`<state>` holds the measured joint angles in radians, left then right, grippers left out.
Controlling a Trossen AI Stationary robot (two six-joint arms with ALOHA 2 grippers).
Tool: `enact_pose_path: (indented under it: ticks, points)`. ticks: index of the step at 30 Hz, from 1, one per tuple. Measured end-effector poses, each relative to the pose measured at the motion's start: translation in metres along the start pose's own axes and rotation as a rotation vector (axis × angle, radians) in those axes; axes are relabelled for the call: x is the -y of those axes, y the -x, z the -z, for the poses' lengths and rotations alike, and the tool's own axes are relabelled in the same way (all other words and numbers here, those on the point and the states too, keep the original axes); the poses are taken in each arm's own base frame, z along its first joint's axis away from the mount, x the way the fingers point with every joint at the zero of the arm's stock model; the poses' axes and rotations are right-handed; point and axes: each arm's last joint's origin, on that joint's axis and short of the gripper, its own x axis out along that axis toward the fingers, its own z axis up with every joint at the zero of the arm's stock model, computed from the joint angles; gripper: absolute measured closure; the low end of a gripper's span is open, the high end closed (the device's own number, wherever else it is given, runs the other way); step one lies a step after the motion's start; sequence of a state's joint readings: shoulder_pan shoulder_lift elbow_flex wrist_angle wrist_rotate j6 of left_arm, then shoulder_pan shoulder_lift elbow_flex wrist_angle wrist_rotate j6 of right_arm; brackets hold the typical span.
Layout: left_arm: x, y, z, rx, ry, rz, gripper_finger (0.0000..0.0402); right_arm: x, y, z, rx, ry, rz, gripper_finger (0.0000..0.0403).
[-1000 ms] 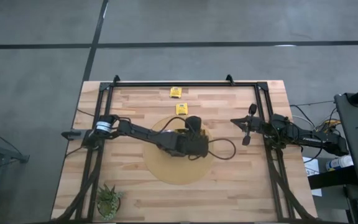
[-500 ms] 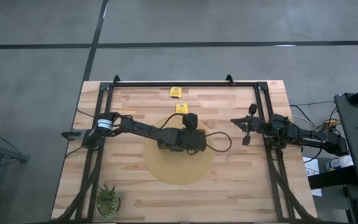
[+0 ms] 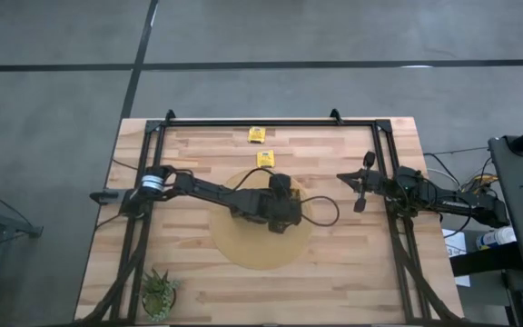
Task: Pick & Place Tea
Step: Adjust the orange and green tea bags in the wooden organizer, then put the yellow tea bag into the wooden organizer
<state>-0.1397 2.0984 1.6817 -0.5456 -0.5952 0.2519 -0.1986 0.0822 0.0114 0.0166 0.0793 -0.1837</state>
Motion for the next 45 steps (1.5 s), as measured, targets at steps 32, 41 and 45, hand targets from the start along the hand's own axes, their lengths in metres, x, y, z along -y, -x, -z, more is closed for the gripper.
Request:
enact_pose_path:
  ticks: [32,41,45]
  points:
    - [-0.004,-0.005,0.006,-0.099,-0.046,-0.131,0.0225,0.000,0.000,0.000,0.000,0.000,0.000,0.0394]
    - [-0.005,0.012,-0.004,-0.113,-0.114,-0.260,0.0225,0.000,0.000,0.000,0.000,0.000,0.000,0.0394]
    - [-0.012,0.024,-0.013,-0.111,-0.138,-0.313,0.0225,0.000,0.000,0.000,0.000,0.000,0.000,0.0394]
